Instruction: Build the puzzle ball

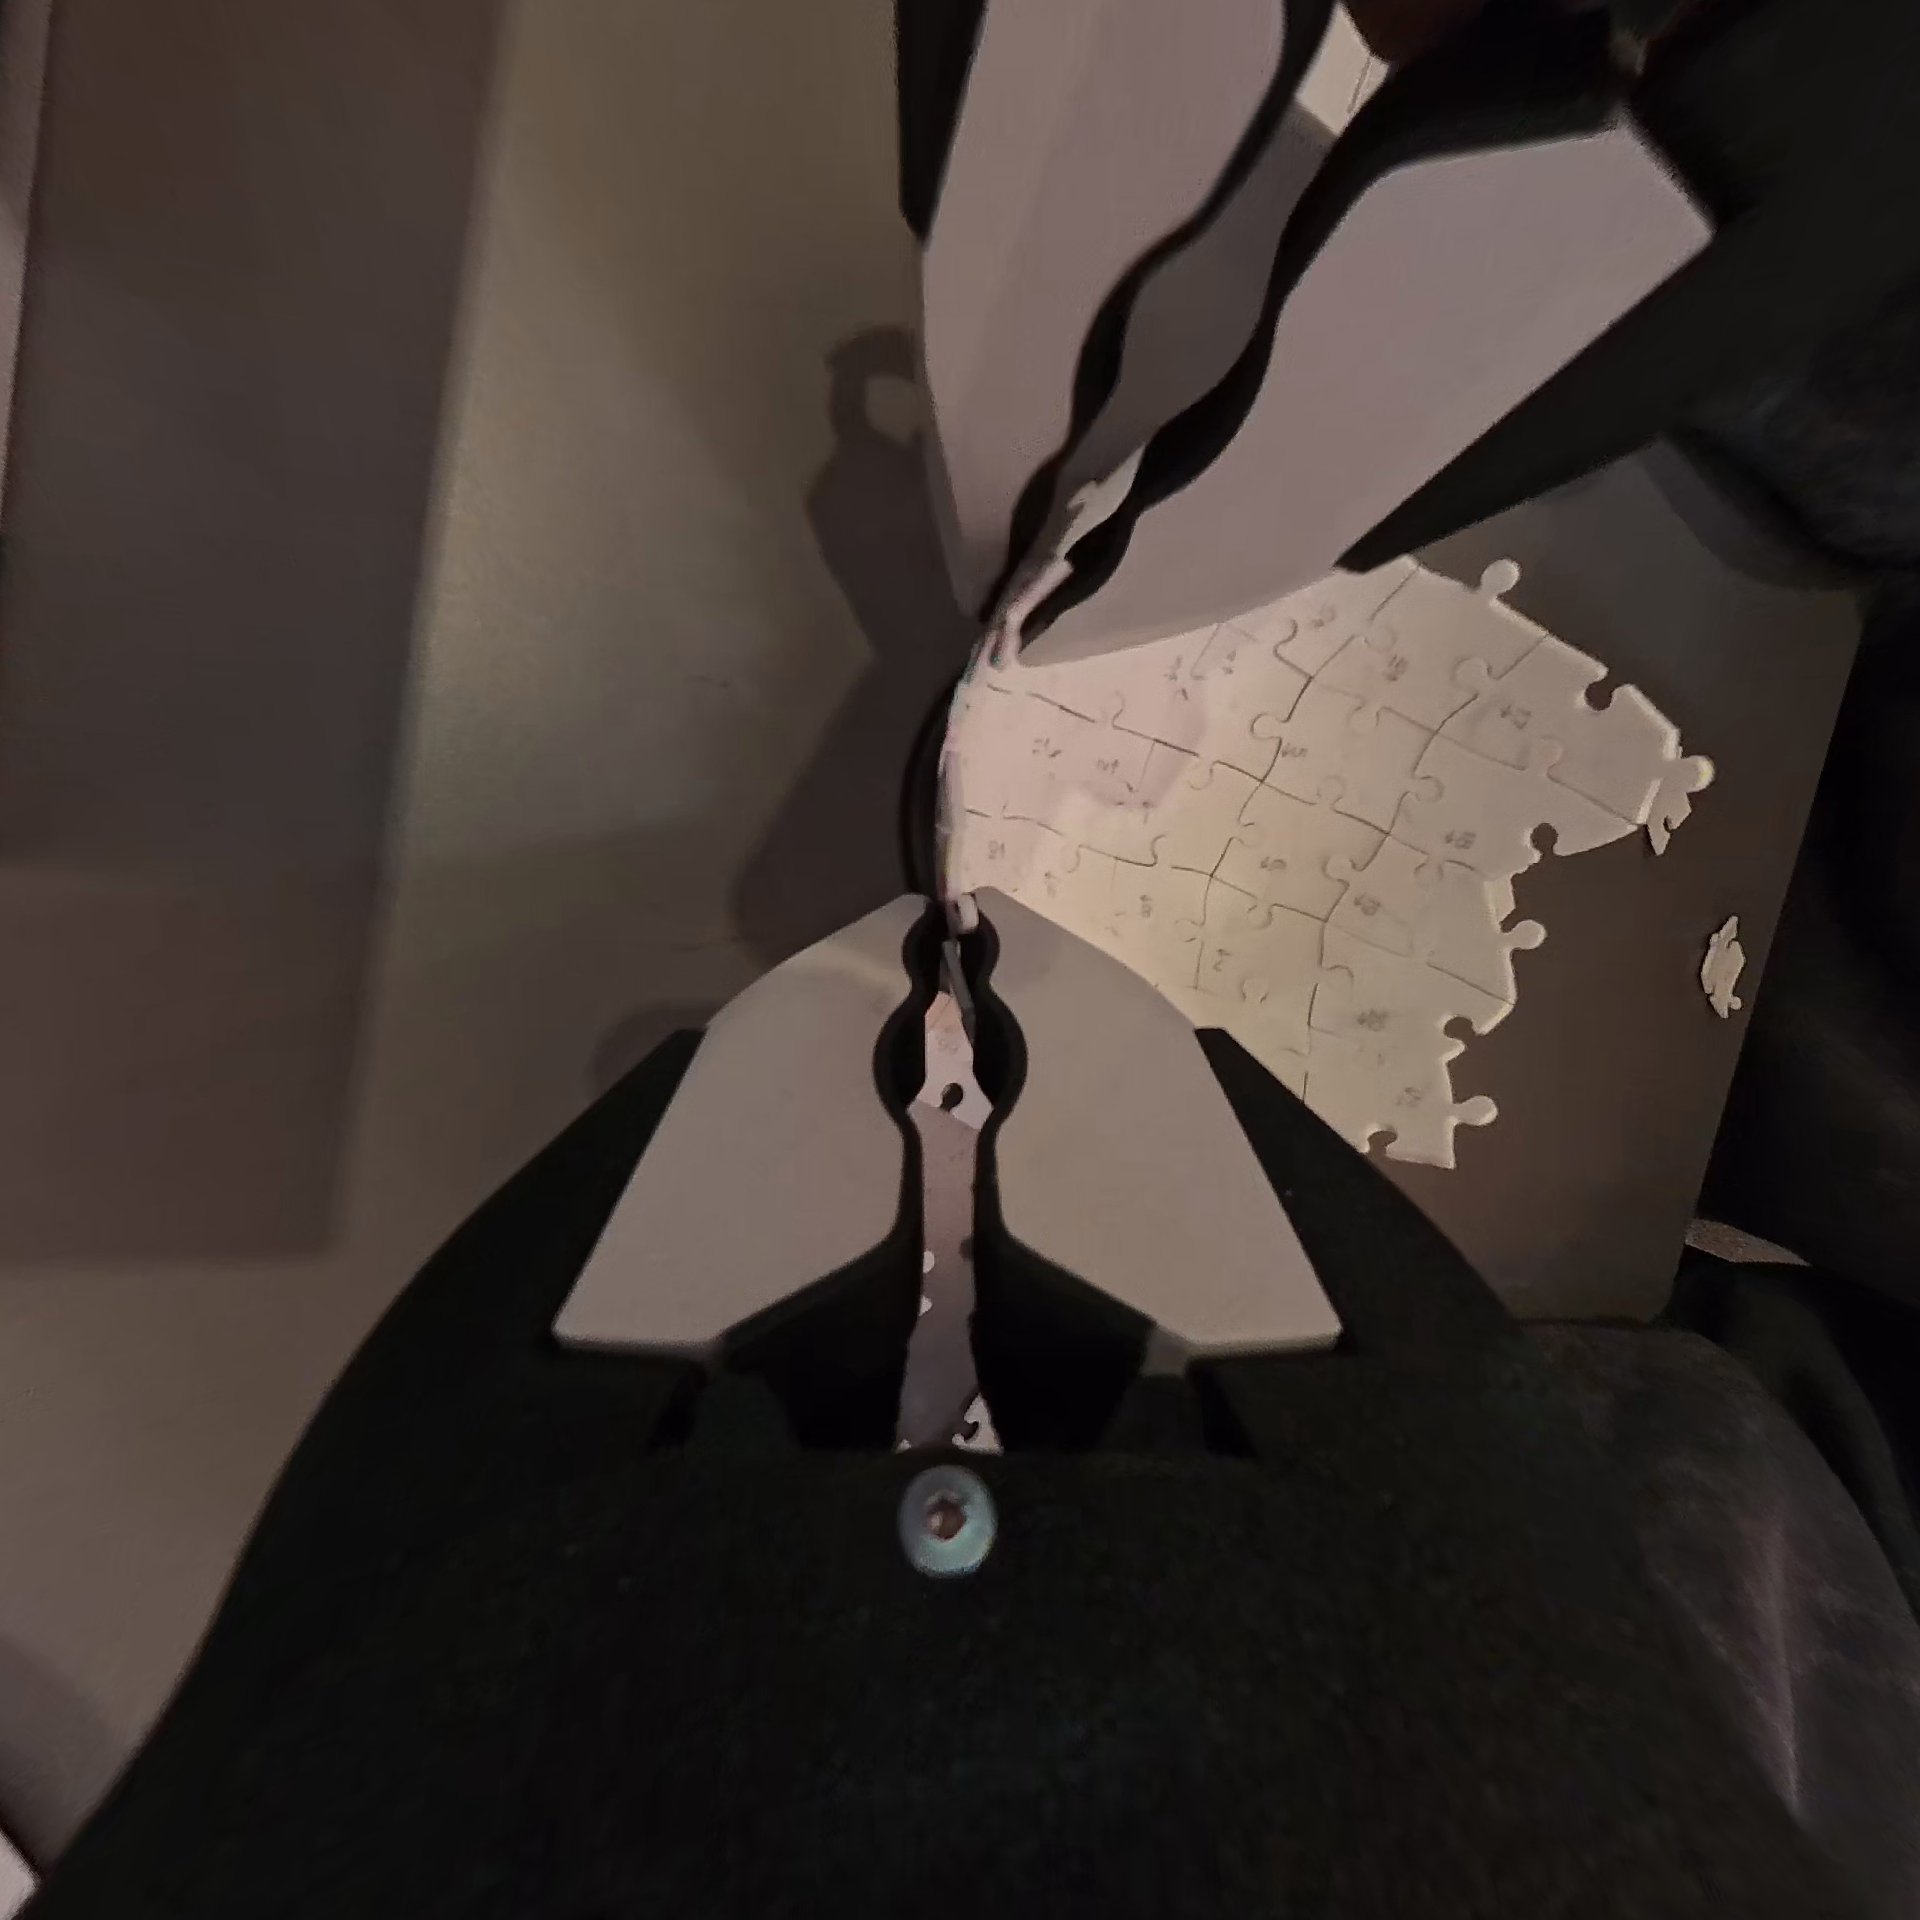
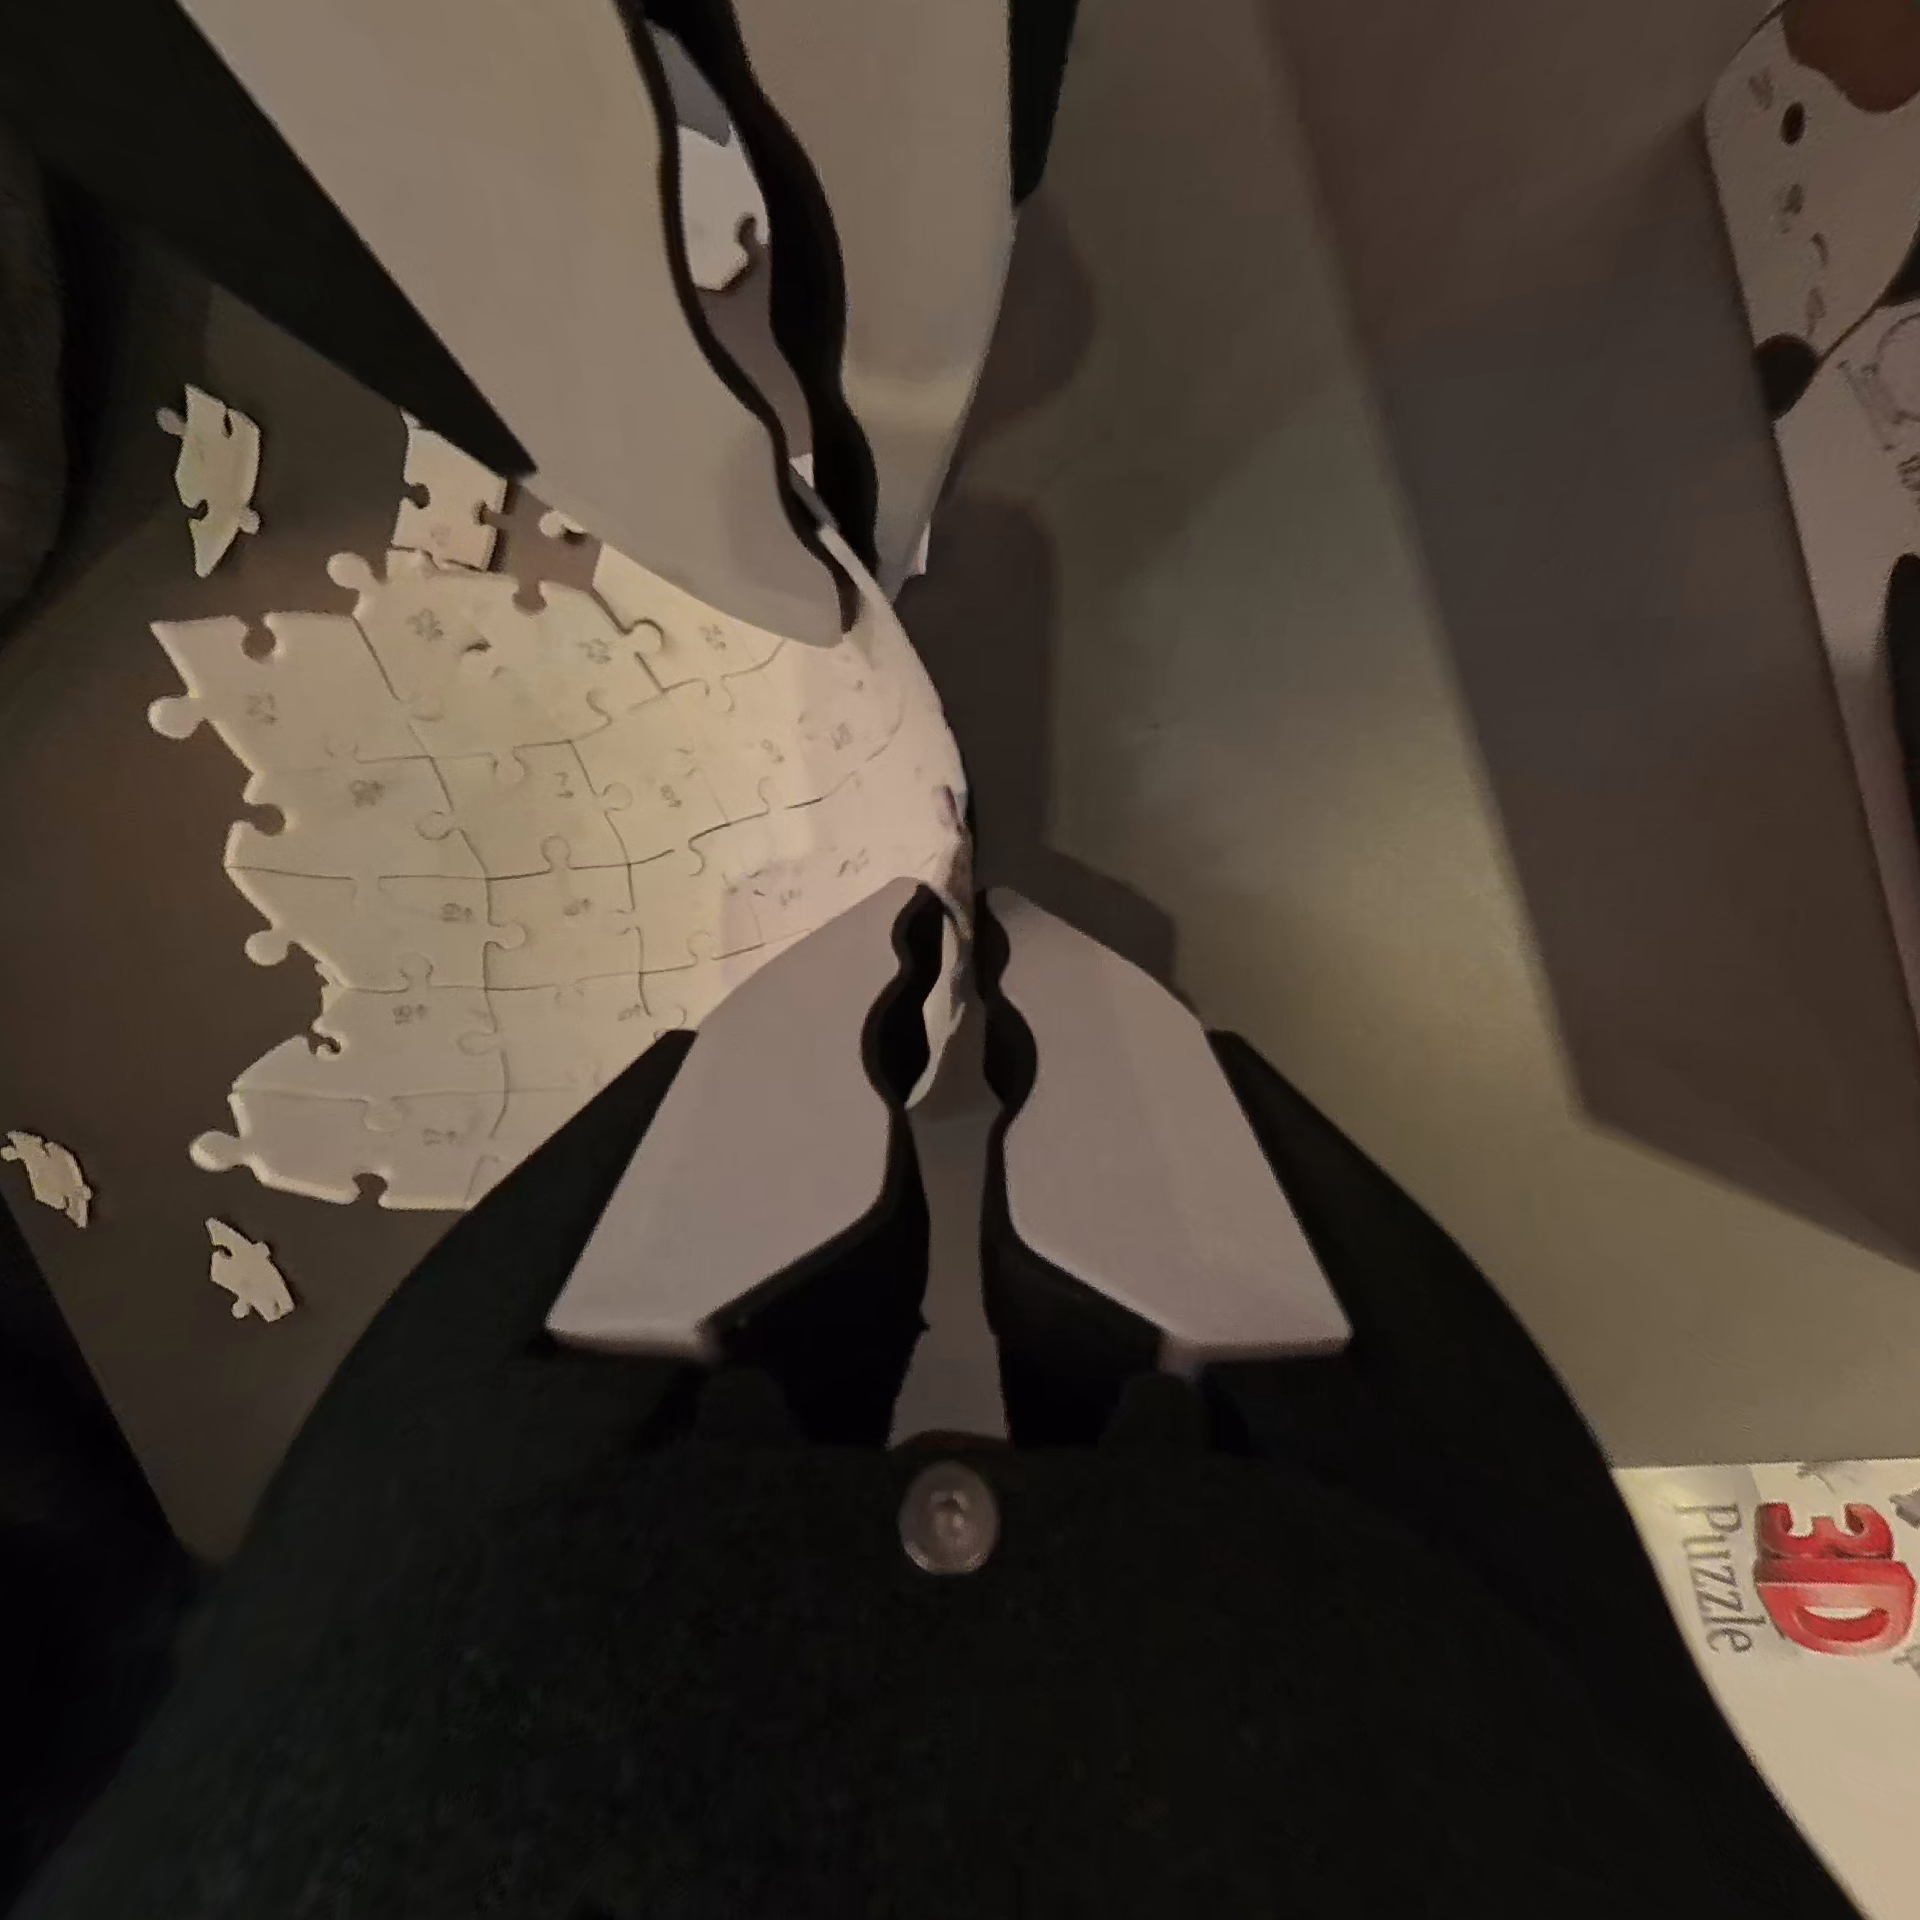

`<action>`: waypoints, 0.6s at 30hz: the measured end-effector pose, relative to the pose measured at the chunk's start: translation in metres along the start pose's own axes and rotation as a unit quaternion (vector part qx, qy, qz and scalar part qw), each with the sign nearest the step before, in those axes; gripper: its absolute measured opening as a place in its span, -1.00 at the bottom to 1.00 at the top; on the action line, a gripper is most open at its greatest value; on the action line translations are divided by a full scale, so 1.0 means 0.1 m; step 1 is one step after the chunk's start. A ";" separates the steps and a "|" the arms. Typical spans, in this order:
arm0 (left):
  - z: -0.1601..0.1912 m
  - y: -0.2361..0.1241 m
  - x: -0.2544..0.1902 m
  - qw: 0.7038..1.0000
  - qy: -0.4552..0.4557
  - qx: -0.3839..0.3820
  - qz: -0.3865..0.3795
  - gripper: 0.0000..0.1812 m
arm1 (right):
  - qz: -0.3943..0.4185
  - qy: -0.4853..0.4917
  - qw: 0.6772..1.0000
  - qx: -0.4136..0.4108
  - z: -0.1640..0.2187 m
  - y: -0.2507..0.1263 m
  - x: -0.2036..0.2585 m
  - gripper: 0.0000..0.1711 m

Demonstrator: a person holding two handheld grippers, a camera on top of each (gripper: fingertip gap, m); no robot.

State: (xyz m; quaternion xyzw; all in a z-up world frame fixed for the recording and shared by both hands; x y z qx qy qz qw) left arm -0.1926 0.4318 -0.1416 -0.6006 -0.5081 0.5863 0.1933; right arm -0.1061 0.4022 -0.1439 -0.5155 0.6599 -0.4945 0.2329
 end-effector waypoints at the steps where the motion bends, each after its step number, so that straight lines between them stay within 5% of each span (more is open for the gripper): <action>1: 0.00 0.00 0.00 1.000 0.000 0.000 0.000 -0.97 | 0.000 0.001 1.000 0.002 0.00 0.00 0.00 -0.95; 11: 0.01 0.00 0.00 1.000 -0.005 0.002 -0.002 -0.97 | -0.010 0.005 1.000 -0.014 0.00 0.00 -0.02 -0.96; 15: 0.01 -0.01 0.00 1.000 -0.007 0.002 0.000 -0.97 | 0.004 0.004 0.999 -0.035 -0.03 -0.03 -0.04 -0.71; 18: 0.01 0.00 0.00 1.000 -0.006 0.003 0.000 -0.97 | 0.007 0.001 0.999 -0.047 -0.07 -0.04 -0.04 -0.80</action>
Point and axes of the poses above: each gripper's, where its closed fingertips meet, y out along the fingers, z out of its underside, x = y × z across the jaws, the point moved 5 cm from there along -y, back along the fingers, and after that the axes turned 14 degrees about -y, right-handed, at the moved point
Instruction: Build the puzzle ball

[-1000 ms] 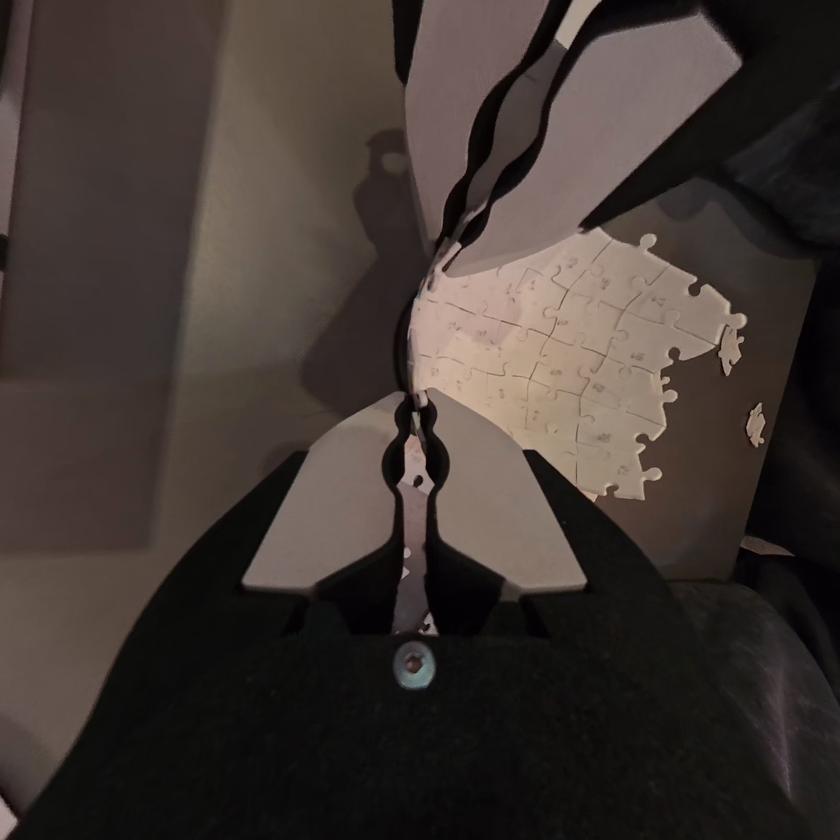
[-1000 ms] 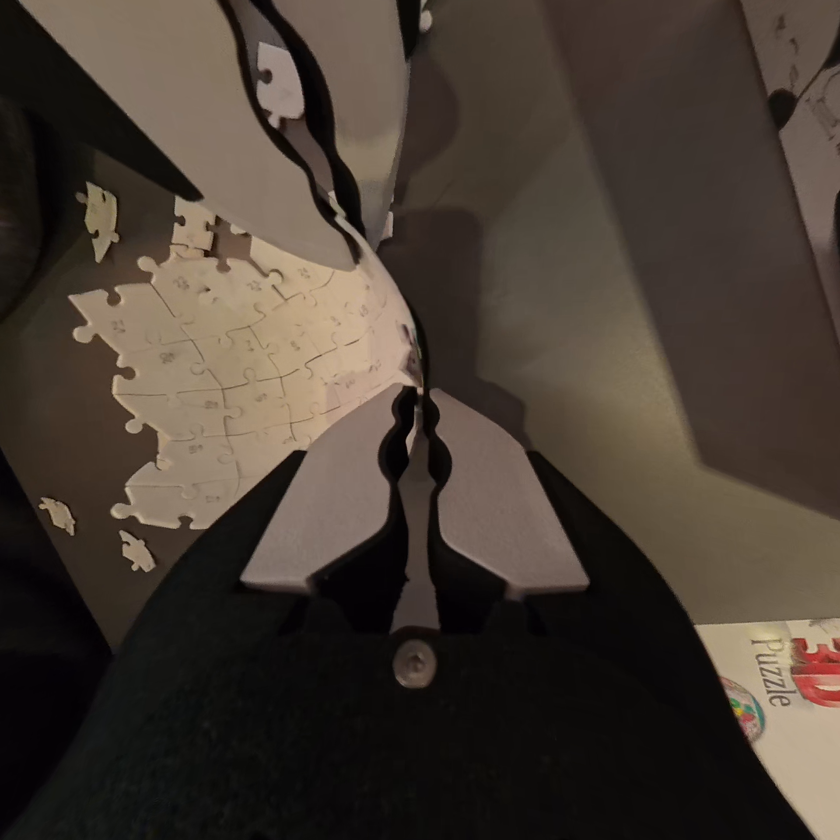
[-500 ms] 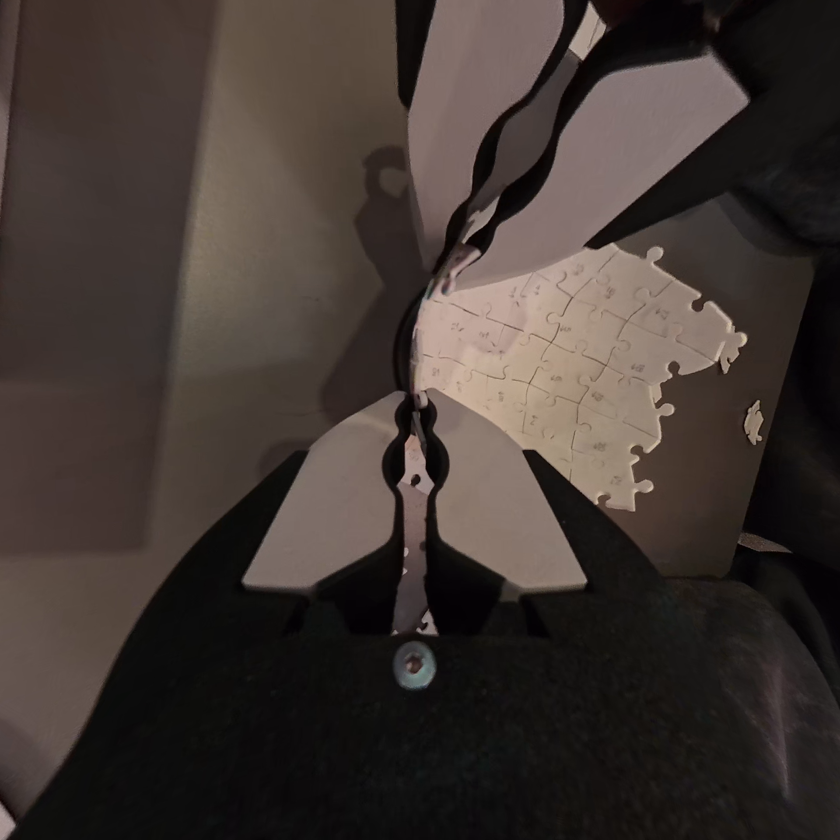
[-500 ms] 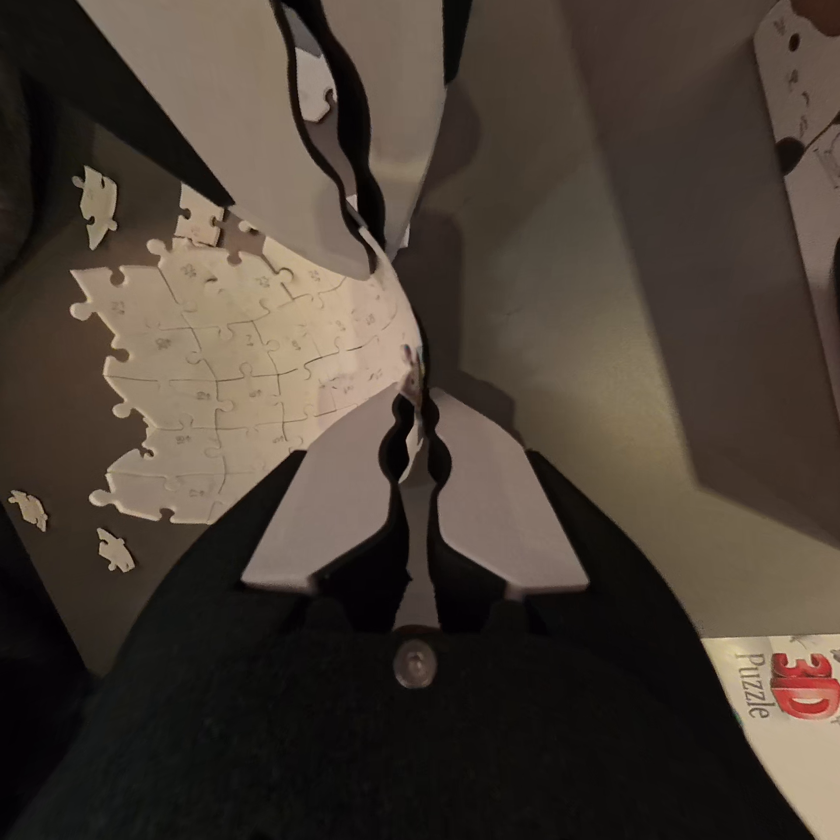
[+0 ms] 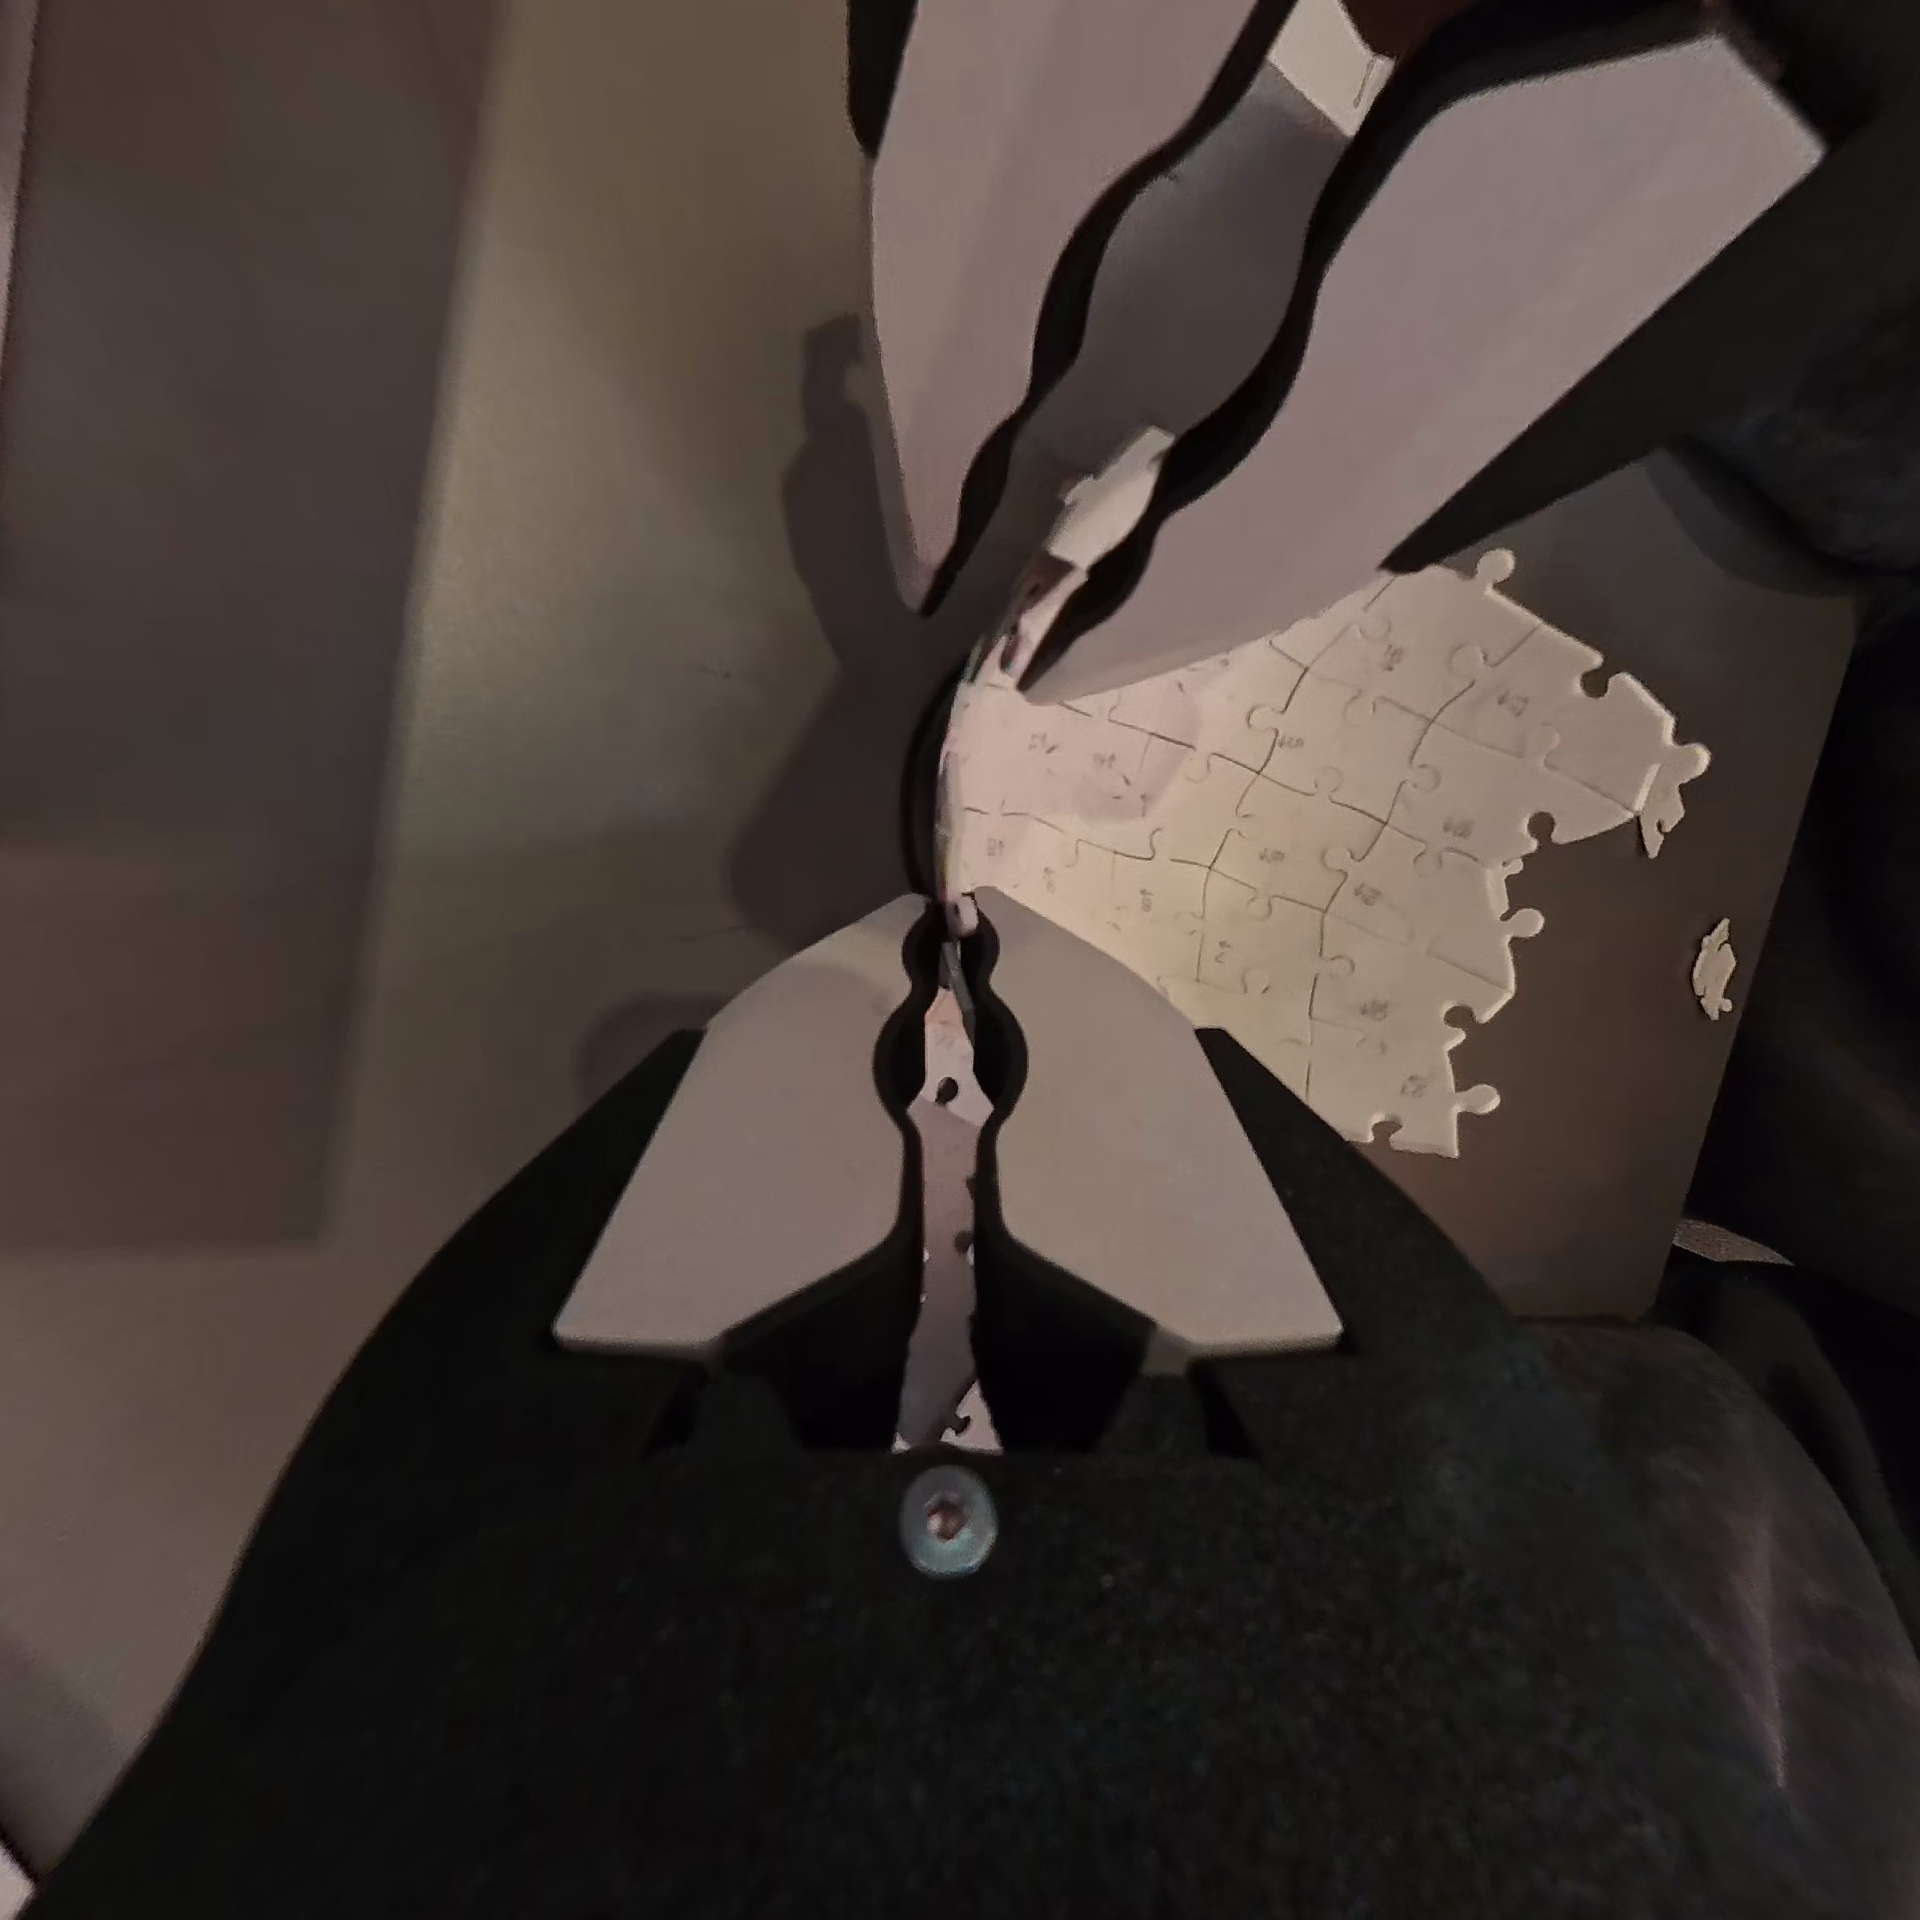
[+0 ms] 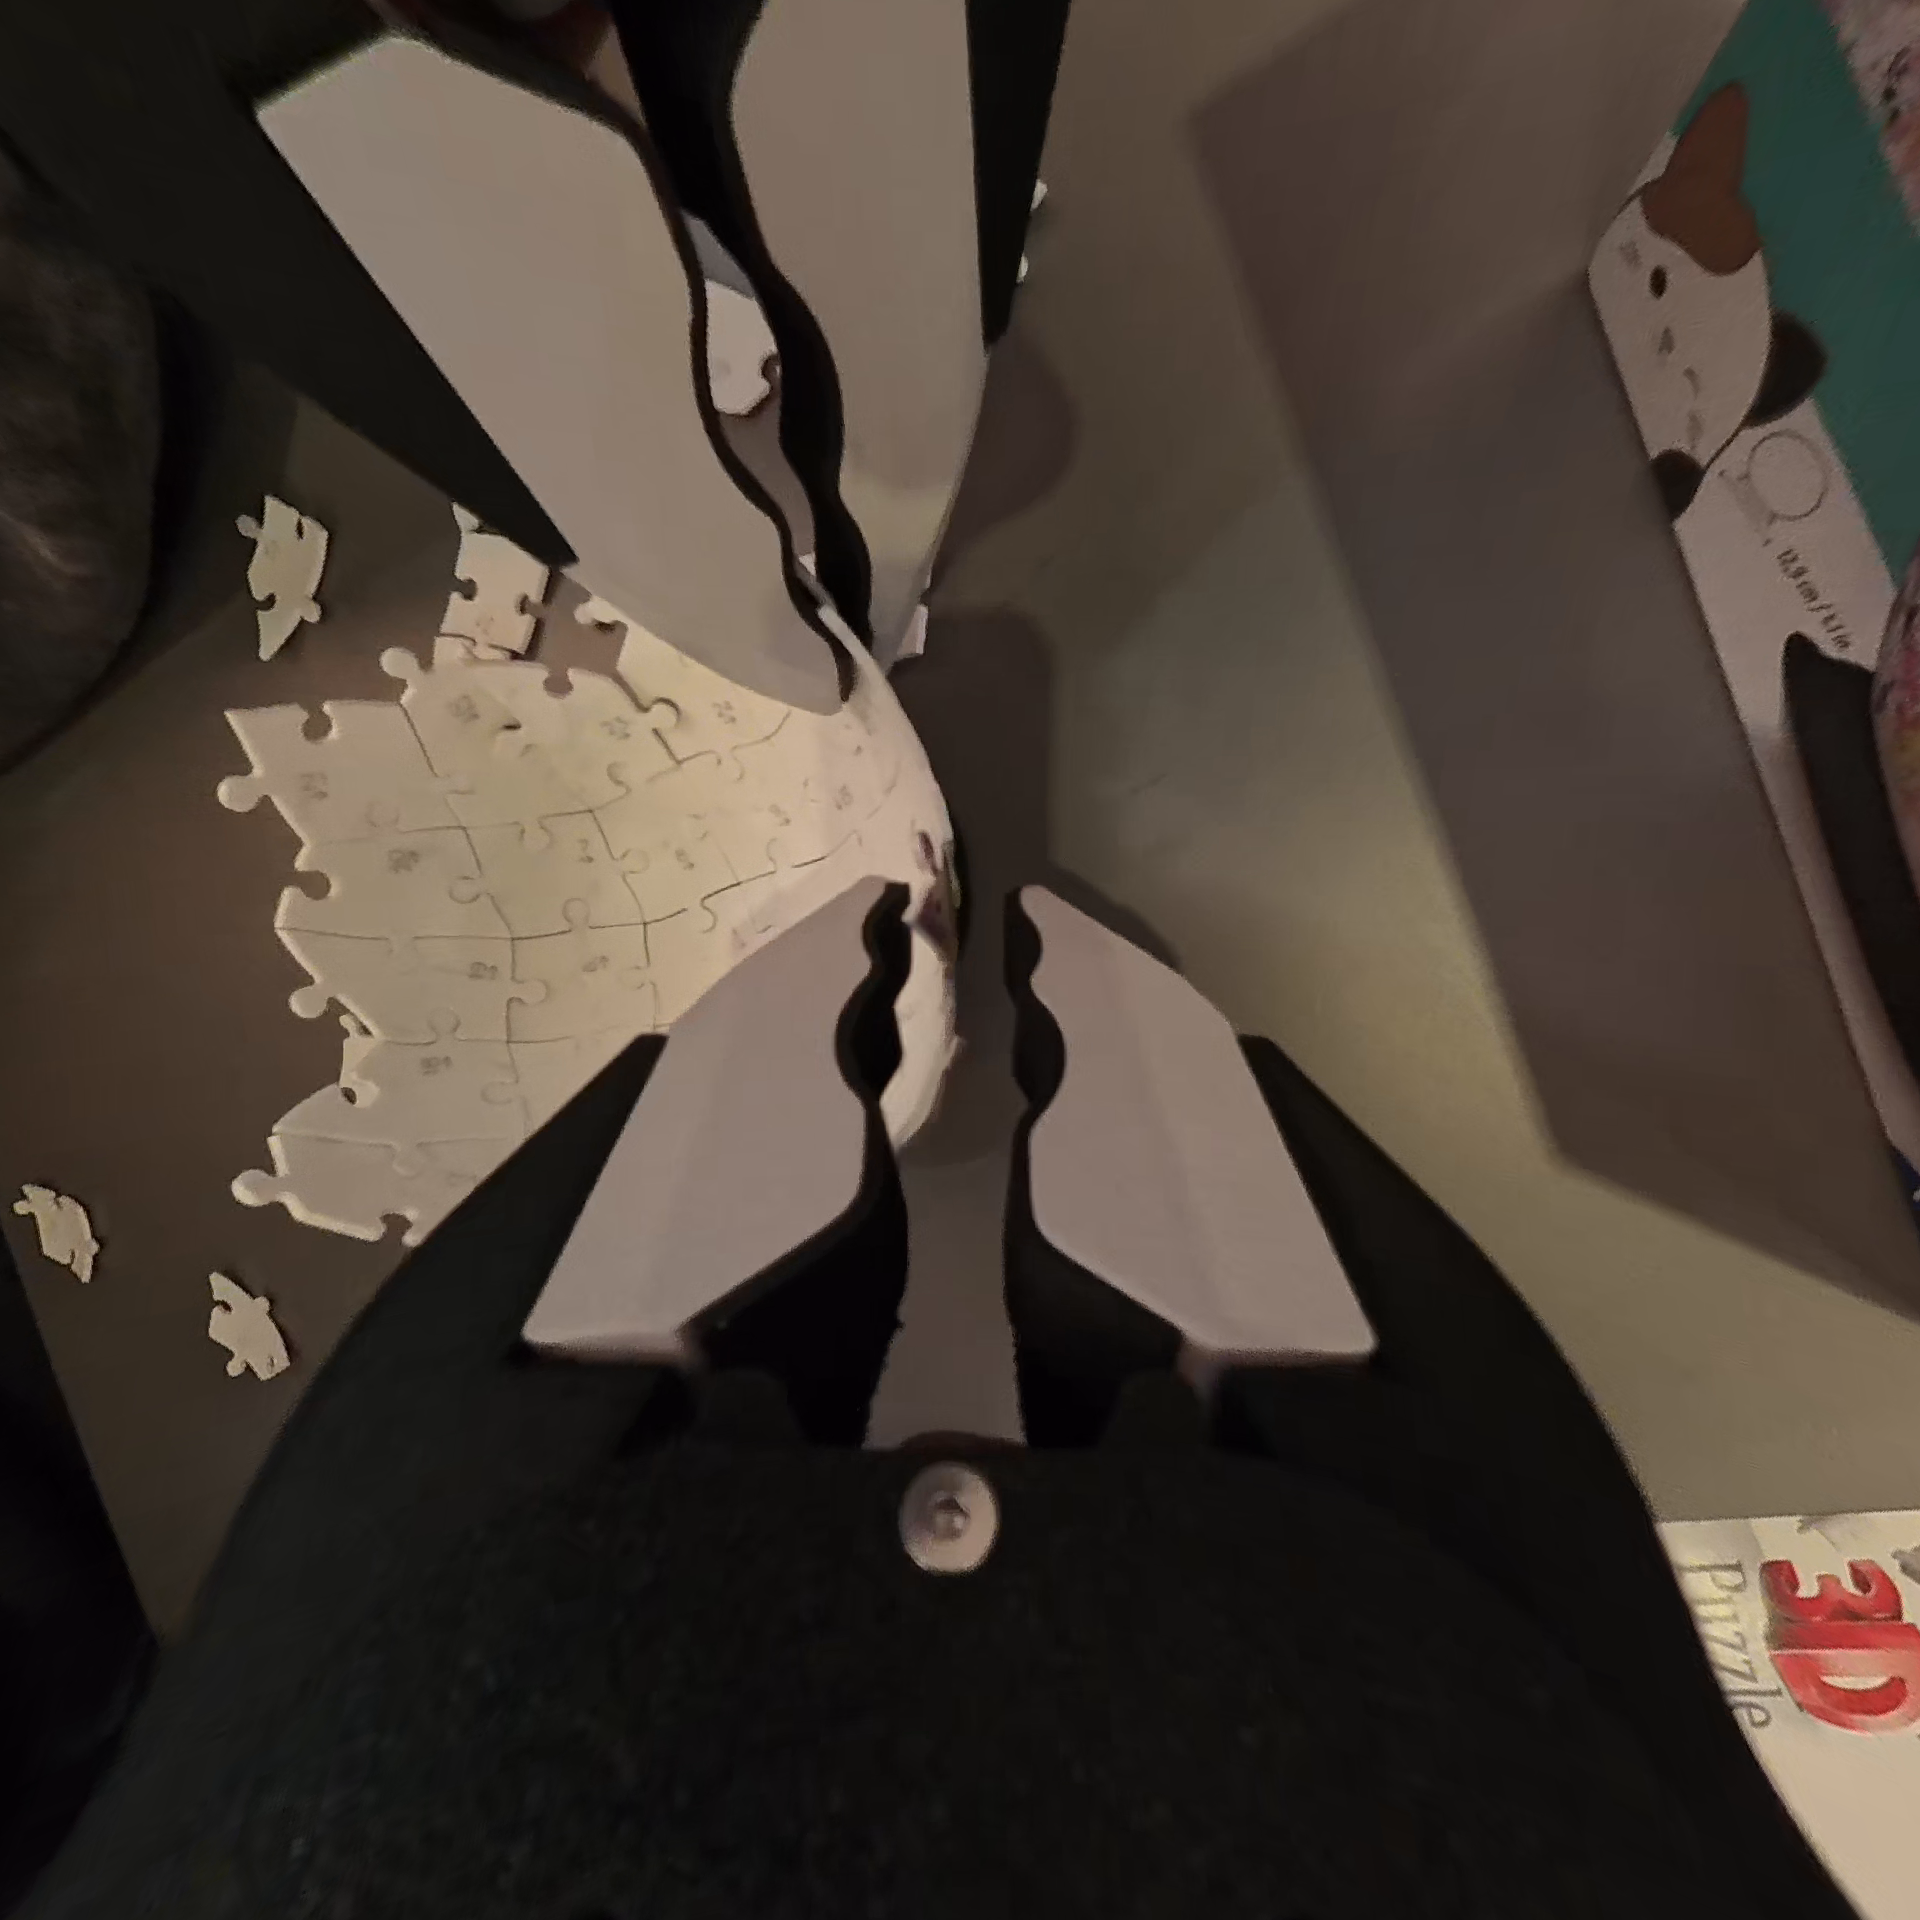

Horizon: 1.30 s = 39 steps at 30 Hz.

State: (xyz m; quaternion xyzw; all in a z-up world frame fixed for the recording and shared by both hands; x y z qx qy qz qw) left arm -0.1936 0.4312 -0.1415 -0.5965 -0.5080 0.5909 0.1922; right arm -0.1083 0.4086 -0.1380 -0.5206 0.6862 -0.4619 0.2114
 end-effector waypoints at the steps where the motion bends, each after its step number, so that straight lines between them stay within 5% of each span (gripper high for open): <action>1: 0.00 0.00 0.00 1.000 0.000 0.000 0.000 -0.97 | -0.001 -0.001 1.000 -0.002 0.00 0.00 0.00 -0.83; 16: 0.01 0.00 0.00 1.000 0.000 0.002 -0.002 -0.97 | -0.028 -0.013 0.999 -0.035 0.00 0.03 -0.03 -0.96; 18: 0.02 0.00 0.00 1.000 -0.004 0.004 -0.001 -0.97 | -0.028 -0.012 0.999 -0.035 0.00 -0.01 -0.01 -0.74; 26: 0.10 -0.01 -0.01 0.999 -0.031 0.028 0.008 -0.96 | 0.138 -0.047 0.982 -0.123 0.05 -0.54 0.17 -0.68; 32: 0.20 -0.03 -0.07 0.999 -0.033 0.043 0.004 -0.84 | 0.251 -0.016 0.915 -0.316 0.34 -0.60 0.52 -0.62; 39: 0.08 -0.47 -0.23 0.994 -0.044 -0.101 -0.012 -0.66 | 0.306 -0.031 0.886 -0.348 0.76 -0.67 1.06 -0.46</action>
Point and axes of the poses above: each gripper's, where its closed fingertips meet, y out along the fingers, z out of its underside, x = y × z across the jaws, the point moved 5 cm from there along -y, back along the fingers, and after that the axes turned 14 degrees about -y, right-handed, at the moved point
